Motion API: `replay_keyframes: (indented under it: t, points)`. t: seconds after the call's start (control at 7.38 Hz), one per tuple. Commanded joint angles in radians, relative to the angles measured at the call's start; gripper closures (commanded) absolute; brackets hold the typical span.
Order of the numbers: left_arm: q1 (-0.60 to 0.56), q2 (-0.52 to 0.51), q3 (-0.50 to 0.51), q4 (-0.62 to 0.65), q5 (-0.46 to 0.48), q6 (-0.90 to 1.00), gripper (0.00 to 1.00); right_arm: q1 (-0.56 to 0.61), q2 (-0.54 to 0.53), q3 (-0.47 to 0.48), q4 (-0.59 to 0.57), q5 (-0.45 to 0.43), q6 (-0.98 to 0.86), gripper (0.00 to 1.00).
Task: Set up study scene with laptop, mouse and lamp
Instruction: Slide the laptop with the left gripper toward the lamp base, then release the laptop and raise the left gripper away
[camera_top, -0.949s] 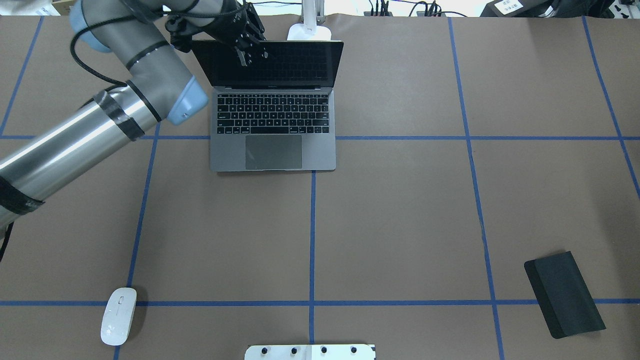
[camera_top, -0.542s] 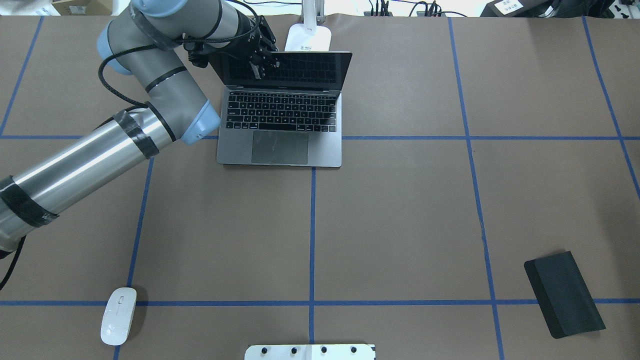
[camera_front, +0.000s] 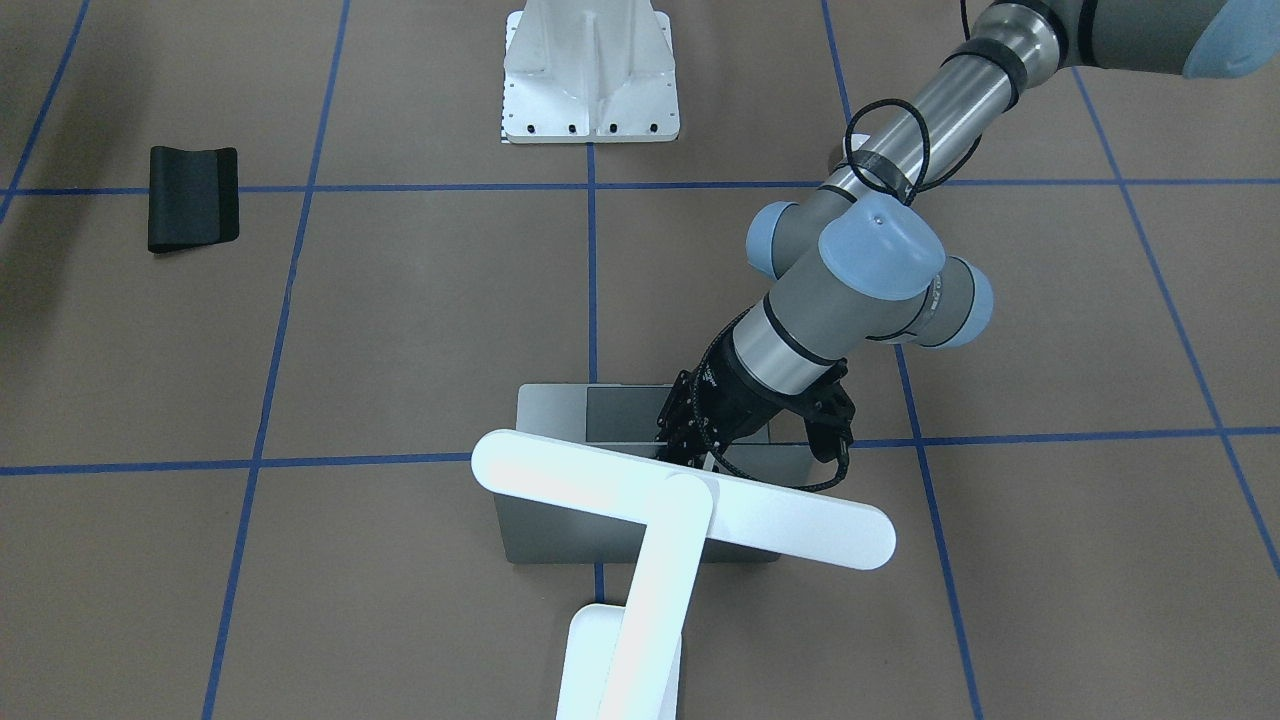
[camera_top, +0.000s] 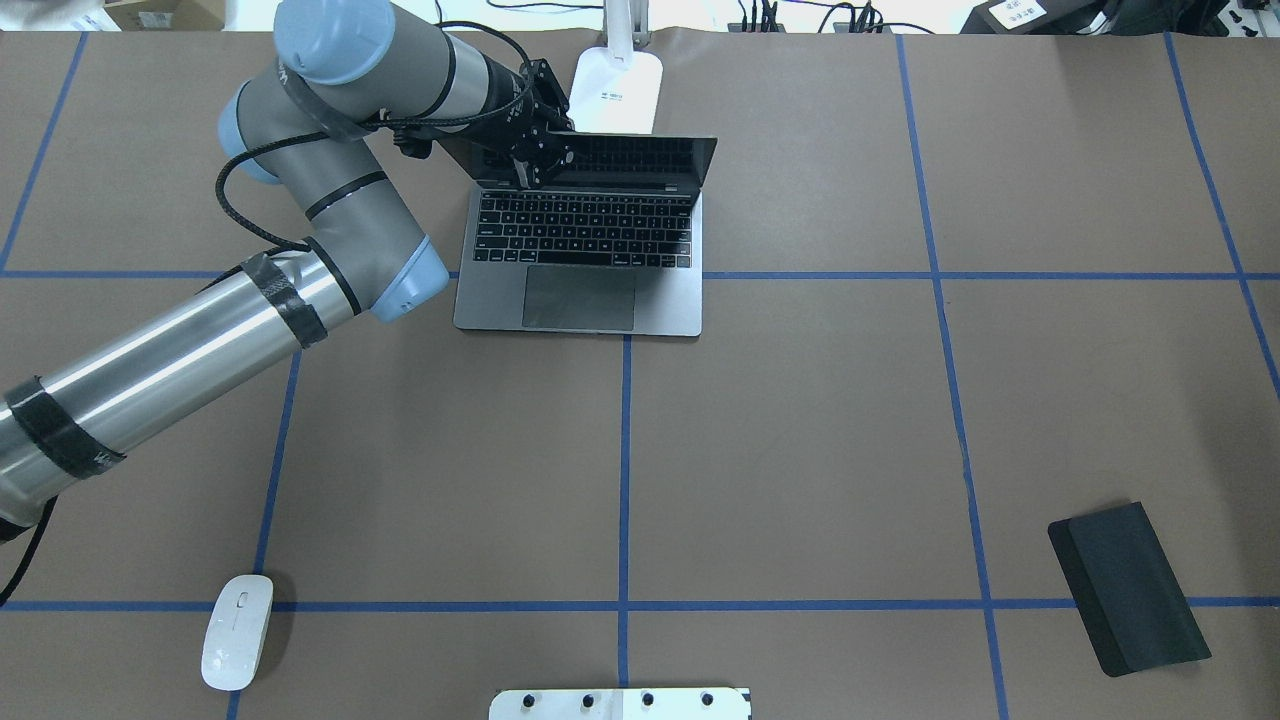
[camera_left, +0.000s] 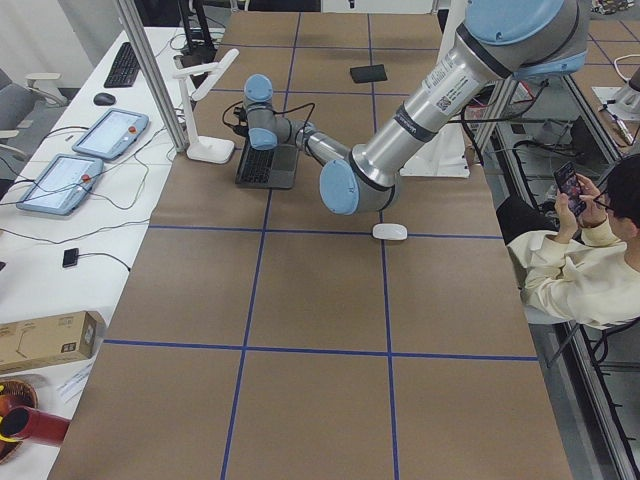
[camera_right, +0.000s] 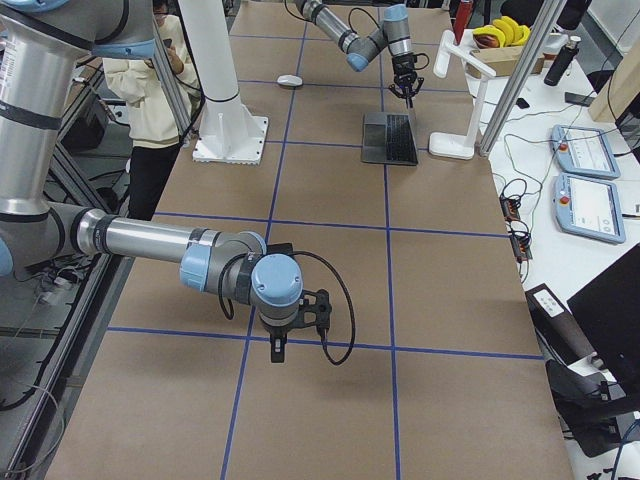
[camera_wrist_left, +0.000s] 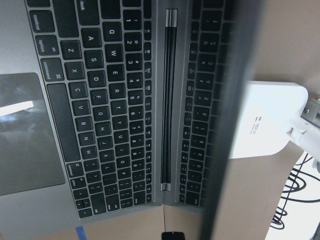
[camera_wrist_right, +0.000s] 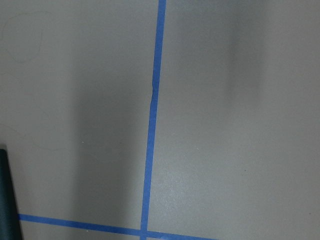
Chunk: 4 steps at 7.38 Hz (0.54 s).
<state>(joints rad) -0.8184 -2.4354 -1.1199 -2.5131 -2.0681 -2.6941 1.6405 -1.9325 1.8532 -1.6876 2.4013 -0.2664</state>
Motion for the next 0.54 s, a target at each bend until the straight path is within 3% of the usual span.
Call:
replay_keyframes:
  t: [0.0,0.27,0.41]
  points:
    - [-0.008,0.037,-0.049,-0.01,-0.004,0.057,0.0,-0.001,0.001,-0.009,-0.003,0.001,0.003,0.0]
    - [-0.04,0.175,-0.24,-0.012,-0.007,0.101,0.0,-0.001,0.0,-0.014,-0.003,-0.001,0.001,0.0]
    - [-0.062,0.189,-0.286,-0.018,-0.007,0.109,0.0,-0.001,0.006,-0.019,-0.003,-0.001,0.009,0.0]
